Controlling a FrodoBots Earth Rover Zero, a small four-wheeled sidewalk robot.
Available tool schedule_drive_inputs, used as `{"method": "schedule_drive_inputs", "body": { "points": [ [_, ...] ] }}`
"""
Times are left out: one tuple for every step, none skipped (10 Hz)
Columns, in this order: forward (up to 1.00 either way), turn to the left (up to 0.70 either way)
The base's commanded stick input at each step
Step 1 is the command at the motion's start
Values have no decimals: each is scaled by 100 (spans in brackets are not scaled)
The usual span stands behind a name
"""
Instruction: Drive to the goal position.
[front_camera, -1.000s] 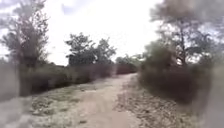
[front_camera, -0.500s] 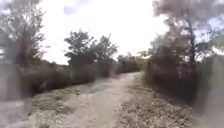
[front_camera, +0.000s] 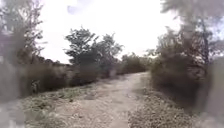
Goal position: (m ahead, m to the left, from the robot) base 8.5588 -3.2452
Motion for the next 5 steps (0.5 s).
{"method": "schedule_drive_inputs", "body": {
  "points": [
    [100,0],
    [100,0],
    [100,0],
    [100,0],
    [100,0]
  ]
}}
